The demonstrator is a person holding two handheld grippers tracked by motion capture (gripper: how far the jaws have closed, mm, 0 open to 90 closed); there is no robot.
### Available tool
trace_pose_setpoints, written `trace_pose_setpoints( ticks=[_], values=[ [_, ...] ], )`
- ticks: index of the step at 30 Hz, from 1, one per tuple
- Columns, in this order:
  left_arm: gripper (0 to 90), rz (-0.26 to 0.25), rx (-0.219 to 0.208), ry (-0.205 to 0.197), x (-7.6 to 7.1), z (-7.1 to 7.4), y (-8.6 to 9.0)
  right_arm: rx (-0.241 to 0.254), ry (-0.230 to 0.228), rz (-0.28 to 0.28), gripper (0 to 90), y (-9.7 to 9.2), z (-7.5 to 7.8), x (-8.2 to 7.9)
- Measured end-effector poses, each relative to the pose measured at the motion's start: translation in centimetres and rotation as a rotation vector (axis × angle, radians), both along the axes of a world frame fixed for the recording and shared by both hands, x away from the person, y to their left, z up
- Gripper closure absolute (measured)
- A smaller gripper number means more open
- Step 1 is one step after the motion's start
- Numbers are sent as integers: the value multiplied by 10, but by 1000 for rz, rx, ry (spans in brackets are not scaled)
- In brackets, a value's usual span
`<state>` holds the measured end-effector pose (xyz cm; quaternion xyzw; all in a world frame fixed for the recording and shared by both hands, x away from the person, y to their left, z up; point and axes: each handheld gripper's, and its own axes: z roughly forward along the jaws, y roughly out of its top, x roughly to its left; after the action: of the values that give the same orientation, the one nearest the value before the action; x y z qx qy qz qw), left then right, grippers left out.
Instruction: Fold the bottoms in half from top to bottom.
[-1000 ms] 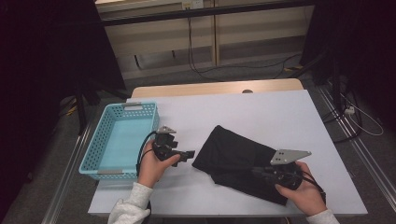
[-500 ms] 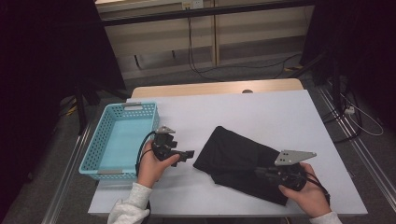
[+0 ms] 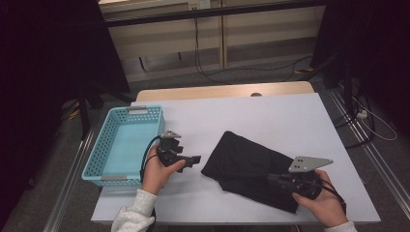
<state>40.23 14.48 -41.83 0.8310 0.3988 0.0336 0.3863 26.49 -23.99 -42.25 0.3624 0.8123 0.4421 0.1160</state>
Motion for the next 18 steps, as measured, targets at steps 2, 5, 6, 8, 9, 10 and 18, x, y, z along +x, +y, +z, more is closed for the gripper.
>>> trace_pose_setpoints(
  ticks=[2,5,6,8,9,10,18],
  values=[
    [114,0,-1,0,0,0,0,0,1,-4,890,-1,0,-1],
    [112,3,0,-2,0,0,0,-2,-1,-3,890,-3,0,-2],
    [112,3,0,-3,0,0,0,-1,-1,-2,890,-3,0,-2],
    [112,3,0,-4,0,0,0,2,0,-4,890,-4,1,-3],
    [112,2,0,0,0,0,0,1,-1,-5,890,-4,1,-3],
    [112,2,0,0,0,0,0,1,-1,-5,890,-4,1,-3],
    [111,-1,3,1,0,0,-1,0,-3,-9,890,-10,1,-6]
  ],
)
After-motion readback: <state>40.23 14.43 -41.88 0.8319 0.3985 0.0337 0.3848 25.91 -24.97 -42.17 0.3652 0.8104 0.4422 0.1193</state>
